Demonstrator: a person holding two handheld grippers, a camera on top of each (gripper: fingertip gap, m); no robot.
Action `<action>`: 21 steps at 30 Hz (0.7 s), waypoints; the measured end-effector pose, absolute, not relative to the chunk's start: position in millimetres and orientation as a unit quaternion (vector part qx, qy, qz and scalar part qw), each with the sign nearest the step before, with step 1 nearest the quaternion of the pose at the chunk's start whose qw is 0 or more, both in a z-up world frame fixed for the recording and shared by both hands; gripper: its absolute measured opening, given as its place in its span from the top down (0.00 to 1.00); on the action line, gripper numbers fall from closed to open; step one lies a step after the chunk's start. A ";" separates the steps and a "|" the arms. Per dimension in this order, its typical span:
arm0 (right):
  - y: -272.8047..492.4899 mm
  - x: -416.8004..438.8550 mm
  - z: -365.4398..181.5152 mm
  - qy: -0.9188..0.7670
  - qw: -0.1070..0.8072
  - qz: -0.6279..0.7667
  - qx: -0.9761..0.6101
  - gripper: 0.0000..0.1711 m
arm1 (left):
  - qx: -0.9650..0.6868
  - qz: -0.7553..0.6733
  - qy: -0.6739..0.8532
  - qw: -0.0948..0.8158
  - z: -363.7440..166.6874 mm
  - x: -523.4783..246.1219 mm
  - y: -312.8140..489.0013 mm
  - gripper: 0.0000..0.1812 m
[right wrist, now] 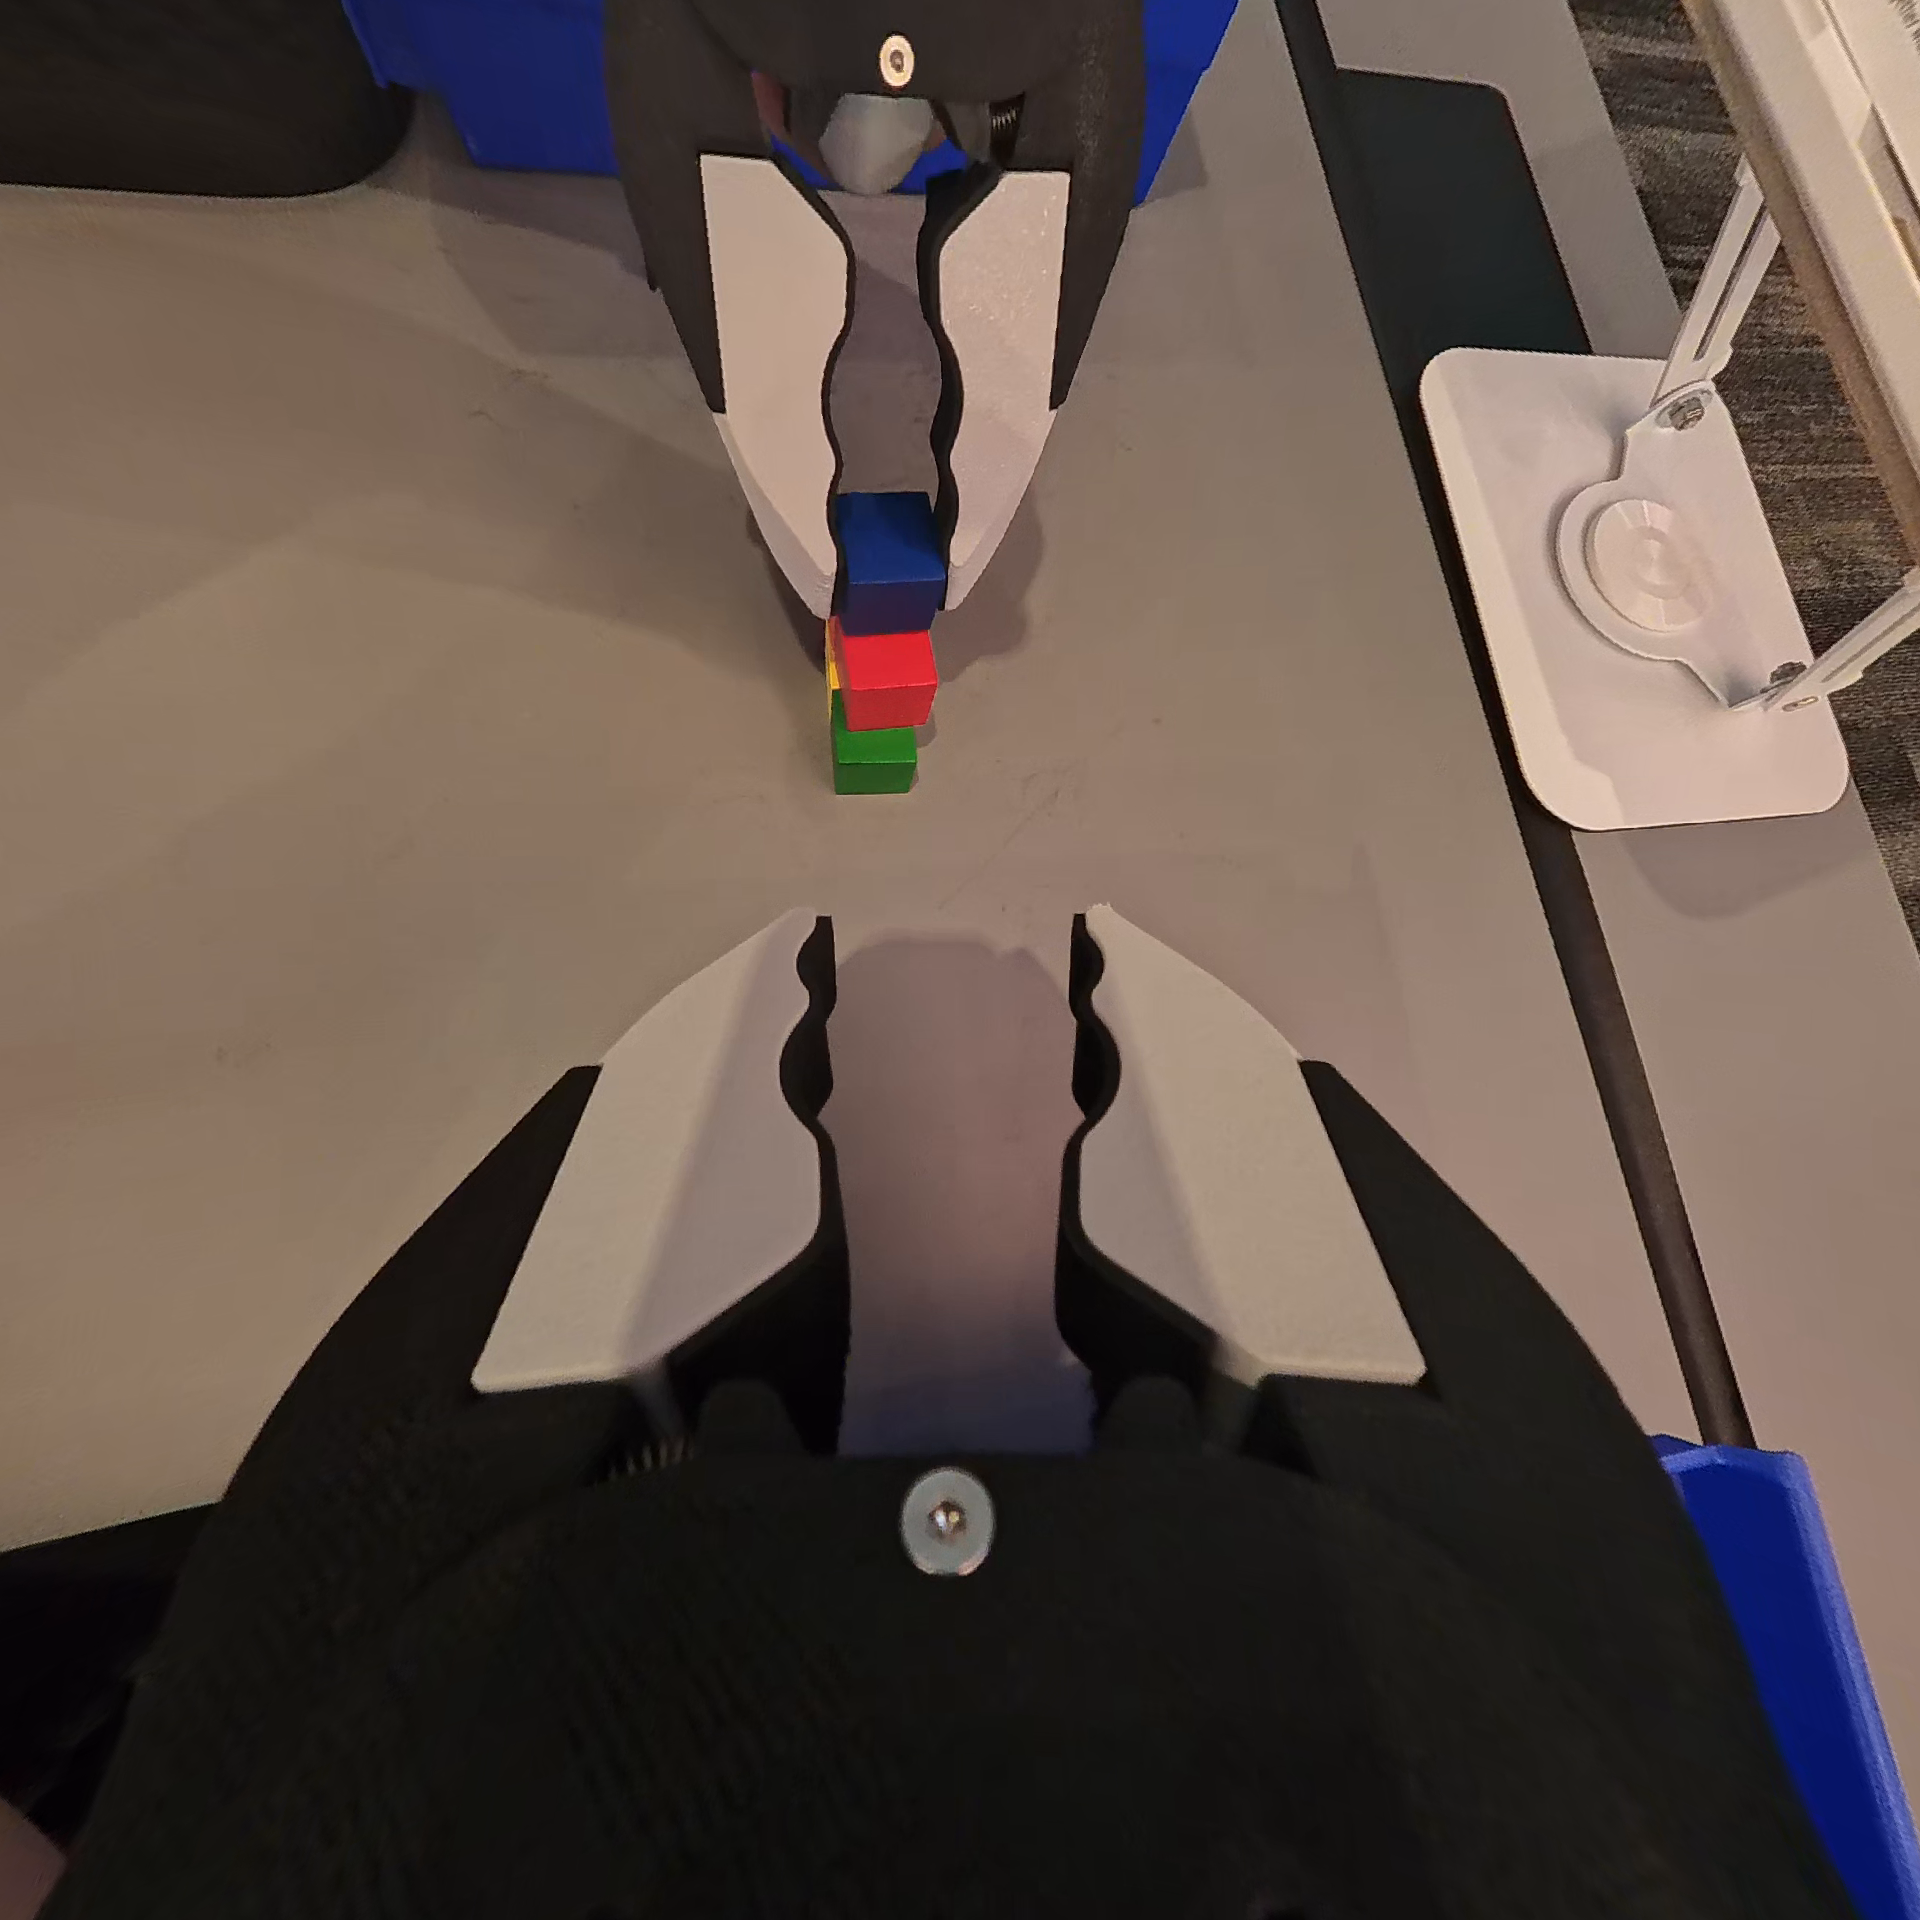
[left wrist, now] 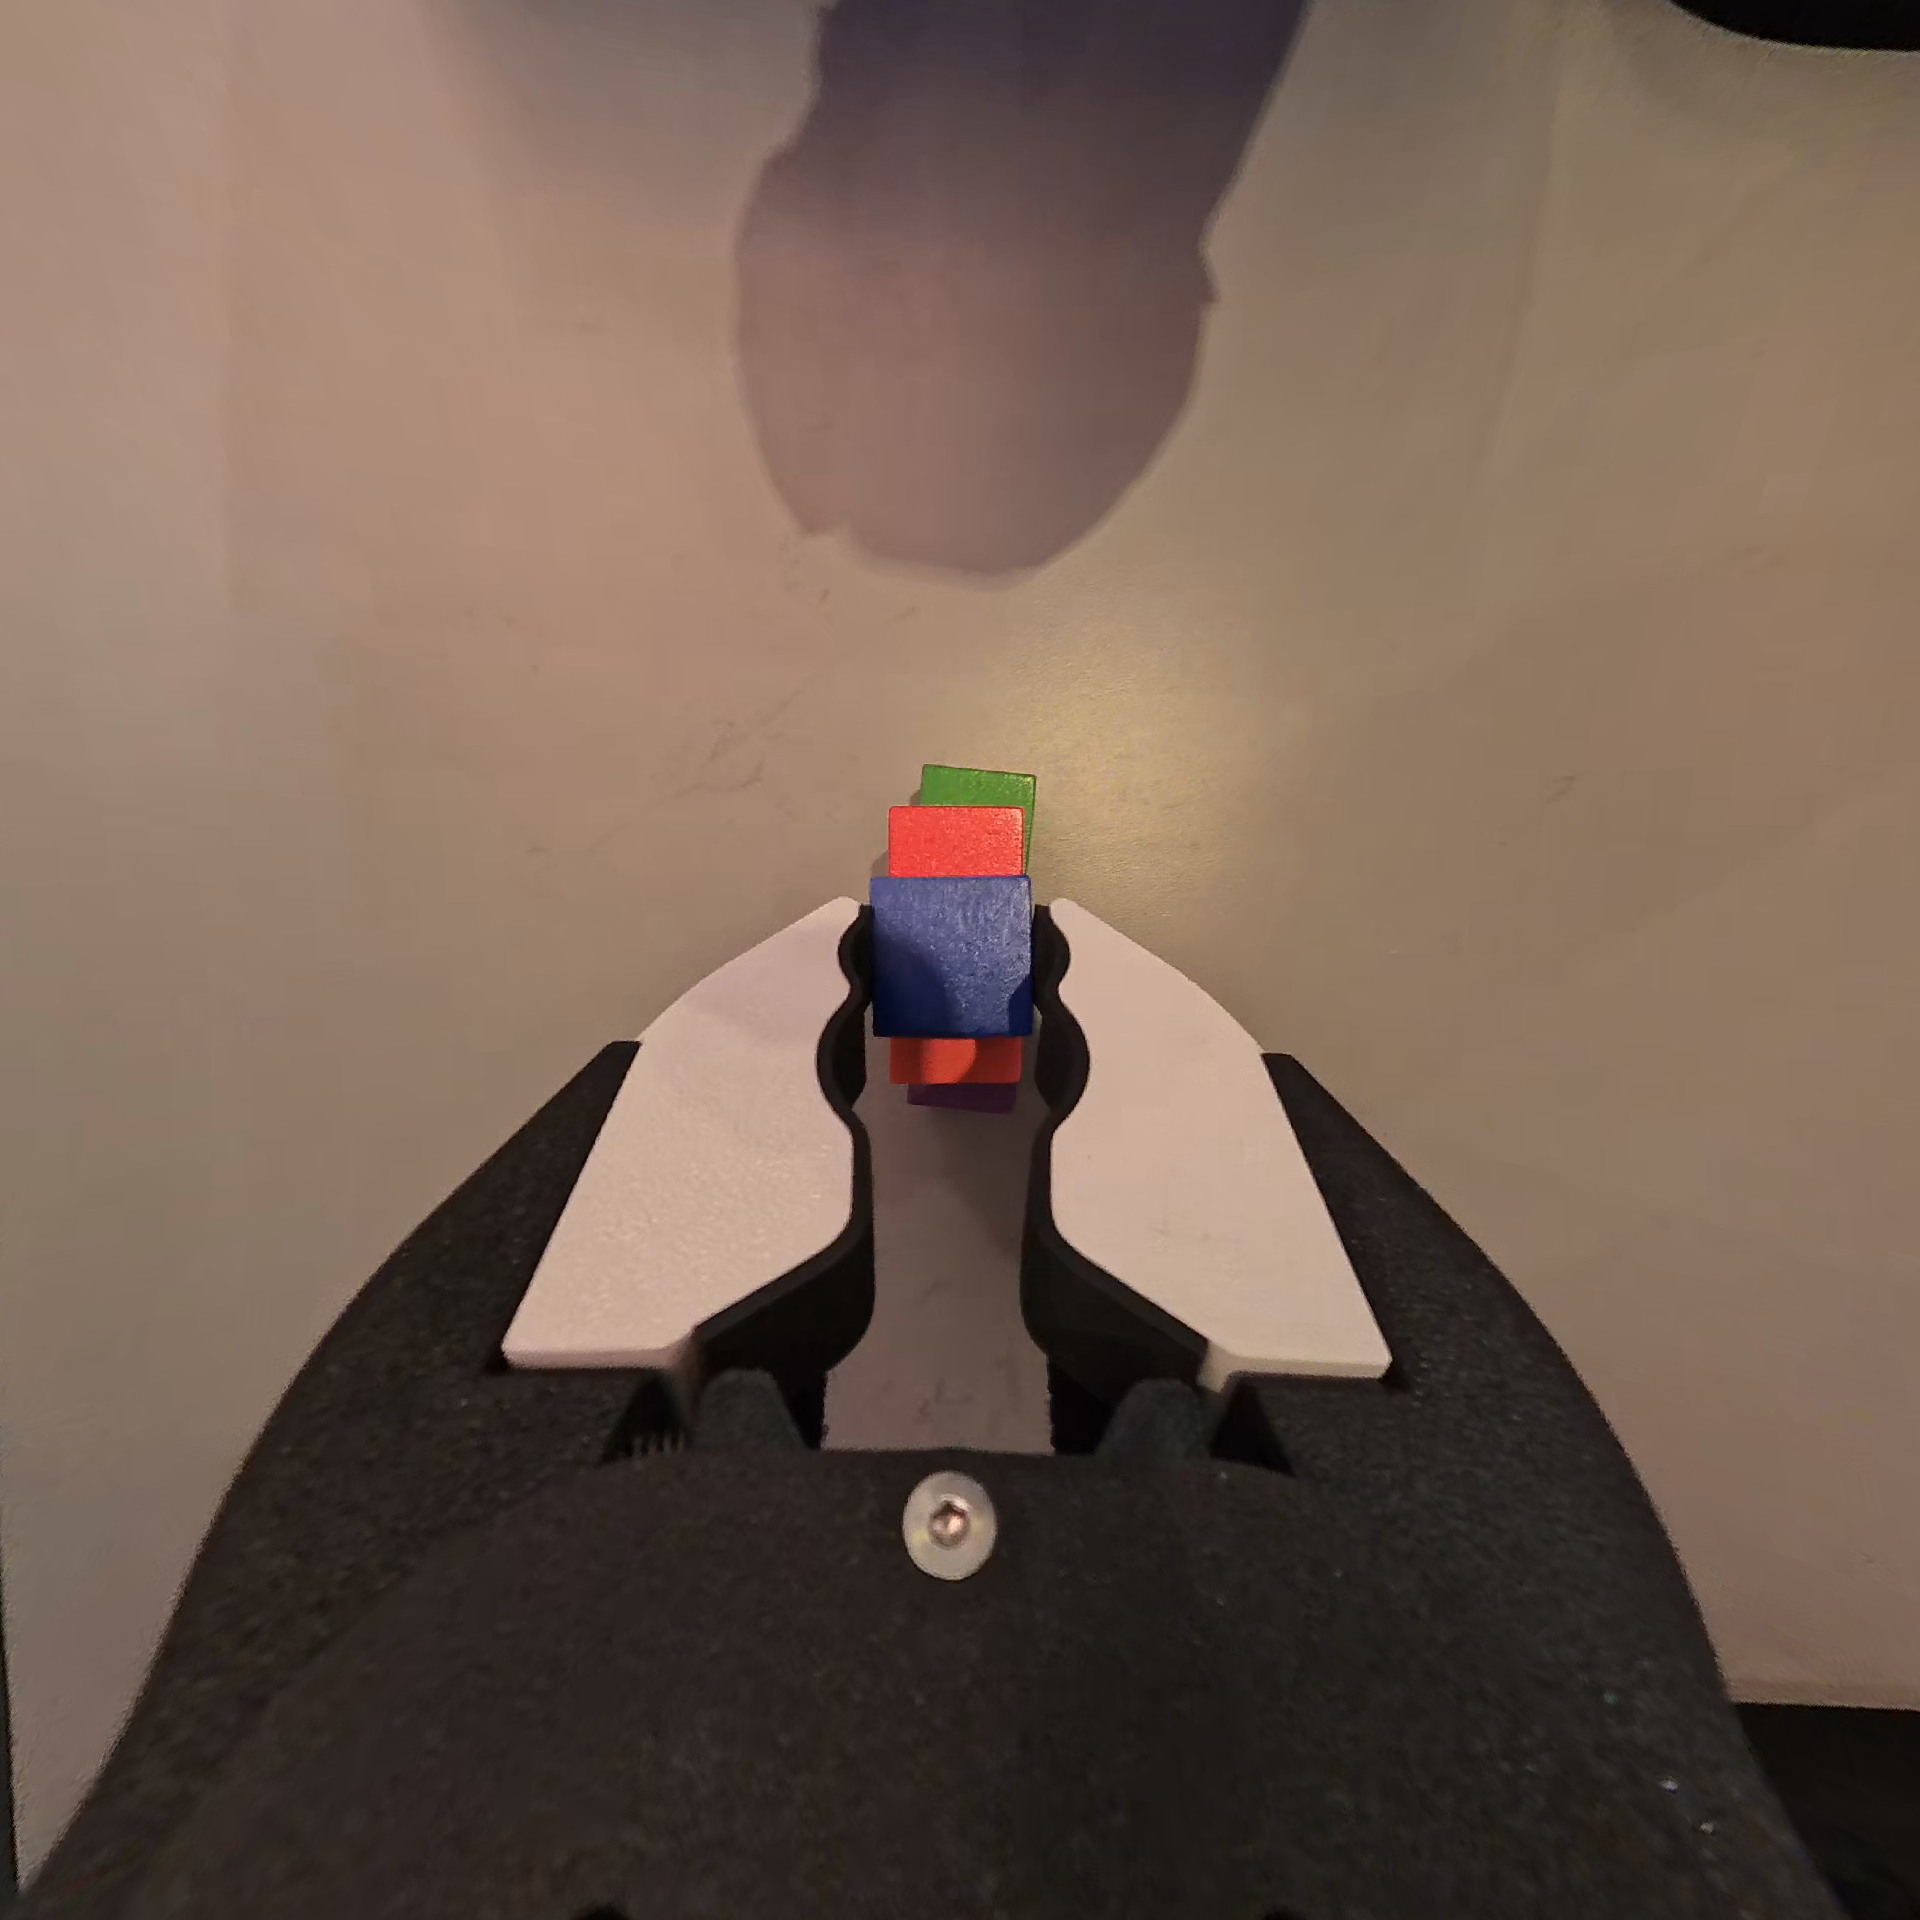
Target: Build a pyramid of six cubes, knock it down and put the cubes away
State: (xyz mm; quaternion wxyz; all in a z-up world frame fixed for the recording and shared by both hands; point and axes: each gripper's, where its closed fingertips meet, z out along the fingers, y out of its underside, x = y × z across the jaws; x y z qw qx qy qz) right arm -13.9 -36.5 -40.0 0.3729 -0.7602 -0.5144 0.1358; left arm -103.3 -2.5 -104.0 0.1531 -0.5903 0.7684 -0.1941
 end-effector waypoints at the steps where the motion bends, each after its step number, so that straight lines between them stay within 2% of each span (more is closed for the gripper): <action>1: -36.6 -14.0 -40.0 -0.515 0.373 0.136 -0.760 0.74 | -0.590 -0.194 0.769 0.155 -104.0 -103.2 -2.2 0.84; 13: -36.4 -13.7 -42.8 -0.516 0.367 0.136 -0.762 0.74 | -0.585 -0.203 0.769 0.156 -106.0 -103.2 -3.6 0.84; 16: -36.8 -13.7 -43.7 -0.517 0.365 0.136 -0.762 0.74 | -0.582 -0.200 0.772 0.157 -105.1 -103.9 -3.7 0.77; 19: -37.1 -13.5 -43.6 -0.518 0.365 0.137 -0.762 0.74 | -0.581 -0.213 0.765 0.179 -85.7 -101.8 -1.6 0.75; 21: -36.9 -12.9 -43.5 -0.518 0.365 0.137 -0.762 0.74 | -0.574 -0.230 0.754 0.220 -54.7 -97.7 0.7 0.75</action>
